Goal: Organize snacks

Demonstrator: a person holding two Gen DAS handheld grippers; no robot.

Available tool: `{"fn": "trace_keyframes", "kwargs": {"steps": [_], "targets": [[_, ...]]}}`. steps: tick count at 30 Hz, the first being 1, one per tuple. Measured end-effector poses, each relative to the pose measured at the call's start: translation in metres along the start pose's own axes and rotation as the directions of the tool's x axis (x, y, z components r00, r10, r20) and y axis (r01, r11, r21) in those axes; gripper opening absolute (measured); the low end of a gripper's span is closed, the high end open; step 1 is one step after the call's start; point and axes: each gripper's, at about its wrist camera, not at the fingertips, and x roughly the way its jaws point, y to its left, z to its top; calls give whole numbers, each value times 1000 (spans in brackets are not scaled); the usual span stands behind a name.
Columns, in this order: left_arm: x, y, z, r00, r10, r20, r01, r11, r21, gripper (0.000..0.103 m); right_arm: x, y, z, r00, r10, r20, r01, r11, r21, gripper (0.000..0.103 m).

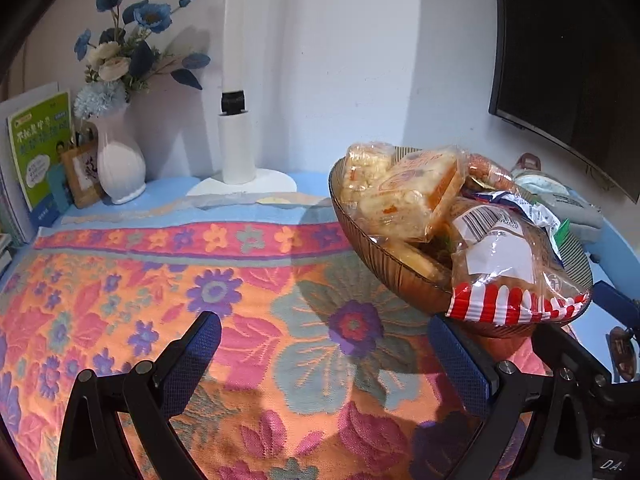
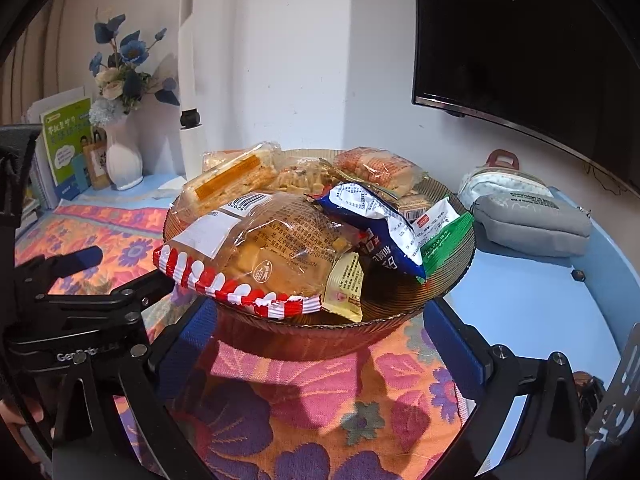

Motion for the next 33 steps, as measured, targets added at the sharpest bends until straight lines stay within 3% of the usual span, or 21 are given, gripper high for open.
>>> {"fn": "trace_keyframes", "kwargs": {"steps": [9, 15, 20, 24, 33], "targets": [[-4, -8, 0, 1000, 7, 25, -8, 999, 43, 103, 7, -9, -4, 998, 59, -23, -58, 996, 66, 103], [-5, -8, -1, 999, 33, 31, -34, 998, 44, 103, 6, -7, -5, 998, 51, -25, -49, 997, 59, 103], [-6, -7, -1, 997, 67, 47, -69, 997, 44, 103, 25, -13, -6, 989, 83, -119, -71, 992, 100, 103], [-7, -7, -2, 996, 74, 54, -76, 996, 43, 103, 16, -7, -7, 995, 45, -84, -39, 996, 75, 103], [-12, -5, -4, 993, 101, 66, -104, 994, 36, 103, 12, -9, -7, 997, 51, -60, -47, 996, 73, 103]]}}
